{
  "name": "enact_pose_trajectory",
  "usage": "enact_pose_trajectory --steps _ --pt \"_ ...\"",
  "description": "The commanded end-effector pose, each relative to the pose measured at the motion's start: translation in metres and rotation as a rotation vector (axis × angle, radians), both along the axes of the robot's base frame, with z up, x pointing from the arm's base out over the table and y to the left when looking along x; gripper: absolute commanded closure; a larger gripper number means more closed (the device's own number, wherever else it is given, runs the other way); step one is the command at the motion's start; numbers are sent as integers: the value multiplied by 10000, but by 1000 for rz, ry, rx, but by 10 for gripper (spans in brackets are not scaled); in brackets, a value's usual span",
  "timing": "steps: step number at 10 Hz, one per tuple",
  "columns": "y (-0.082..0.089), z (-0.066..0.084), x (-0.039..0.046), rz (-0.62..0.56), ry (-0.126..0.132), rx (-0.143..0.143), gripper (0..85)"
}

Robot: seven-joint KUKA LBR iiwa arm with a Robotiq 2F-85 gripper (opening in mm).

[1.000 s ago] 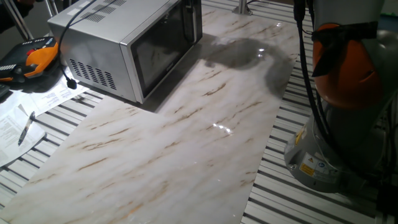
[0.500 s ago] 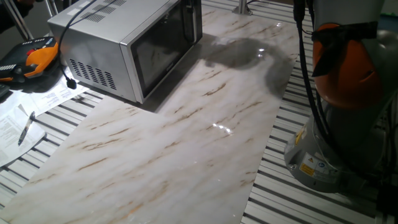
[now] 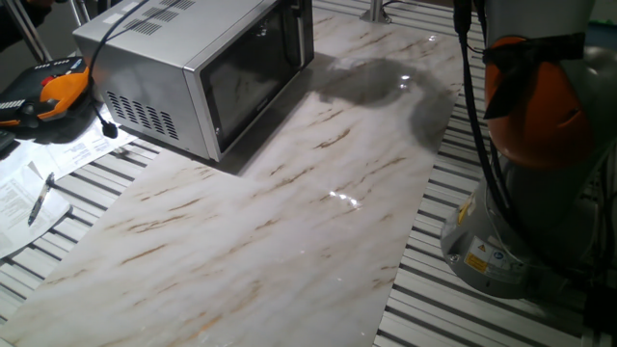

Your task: Open the microwave door

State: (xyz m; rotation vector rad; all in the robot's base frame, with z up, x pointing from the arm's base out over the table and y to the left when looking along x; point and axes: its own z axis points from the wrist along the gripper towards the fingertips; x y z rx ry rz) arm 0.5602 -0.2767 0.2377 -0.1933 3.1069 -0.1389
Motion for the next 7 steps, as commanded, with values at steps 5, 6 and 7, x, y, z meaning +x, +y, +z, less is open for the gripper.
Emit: enact_pose_trajectory --steps 5,6,7 --pt "5 30 -61 7 -6 -8 850" --pt "14 30 -96 2 -6 -8 850" --pt "30 21 -130 -2 -8 -6 850"
